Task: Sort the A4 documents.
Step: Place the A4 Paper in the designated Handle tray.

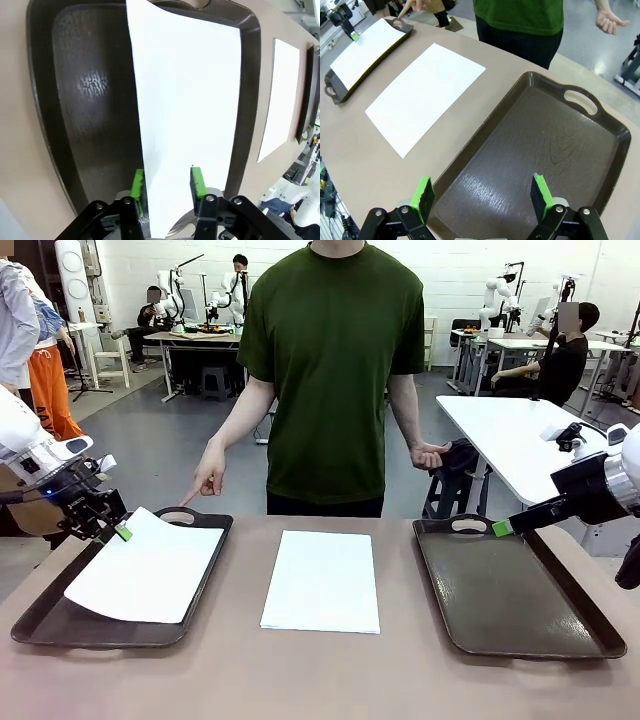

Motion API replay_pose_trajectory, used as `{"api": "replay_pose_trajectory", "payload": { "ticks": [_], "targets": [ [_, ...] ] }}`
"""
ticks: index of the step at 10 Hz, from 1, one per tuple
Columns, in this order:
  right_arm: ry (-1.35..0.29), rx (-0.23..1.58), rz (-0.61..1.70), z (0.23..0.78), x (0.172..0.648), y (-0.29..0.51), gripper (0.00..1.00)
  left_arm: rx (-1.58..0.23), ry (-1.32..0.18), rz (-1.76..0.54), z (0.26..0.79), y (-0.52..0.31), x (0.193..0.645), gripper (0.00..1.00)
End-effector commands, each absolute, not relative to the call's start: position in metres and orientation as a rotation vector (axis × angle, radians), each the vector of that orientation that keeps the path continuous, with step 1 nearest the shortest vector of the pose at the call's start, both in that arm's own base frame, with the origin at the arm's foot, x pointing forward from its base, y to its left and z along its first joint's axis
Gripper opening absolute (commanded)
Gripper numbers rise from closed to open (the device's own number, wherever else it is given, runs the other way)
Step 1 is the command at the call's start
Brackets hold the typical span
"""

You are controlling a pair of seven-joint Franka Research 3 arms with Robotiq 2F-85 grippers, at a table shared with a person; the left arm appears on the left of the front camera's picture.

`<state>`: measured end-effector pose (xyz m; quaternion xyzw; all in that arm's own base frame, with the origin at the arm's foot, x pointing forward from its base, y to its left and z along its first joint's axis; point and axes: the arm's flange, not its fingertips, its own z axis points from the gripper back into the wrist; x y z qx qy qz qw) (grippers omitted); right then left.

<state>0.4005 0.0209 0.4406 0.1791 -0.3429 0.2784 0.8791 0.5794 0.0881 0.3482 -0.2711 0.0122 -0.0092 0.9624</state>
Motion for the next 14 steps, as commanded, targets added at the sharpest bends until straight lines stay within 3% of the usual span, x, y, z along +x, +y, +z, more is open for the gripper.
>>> {"api": "replay_pose_trajectory", "payload": {
  "ticks": [1,4,5,6,14],
  "targets": [
    [-0.713,0.387,0.575,0.4370,0.4024,0.0215,1.00,-0.496,0.032,-0.003,0.3559,0.0849,0.5790,0.72],
    [-0.713,0.387,0.575,0.4370,0.4024,0.0215,1.00,-0.490,0.030,-0.007,0.3525,0.0866,0.5751,1.00],
    [-0.713,0.387,0.575,0.4370,0.4024,0.0215,1.00,-0.490,0.026,-0.013,0.3527,0.0863,0.5741,0.86],
    [-0.713,0.387,0.575,0.4370,0.4024,0.0215,1.00,-0.493,0.021,-0.017,0.3530,0.0861,0.5743,1.00],
    [-0.713,0.387,0.575,0.4370,0.4024,0.0215,1.00,-0.519,0.029,-0.022,0.3512,0.0882,0.5783,1.00]
  ]
}}
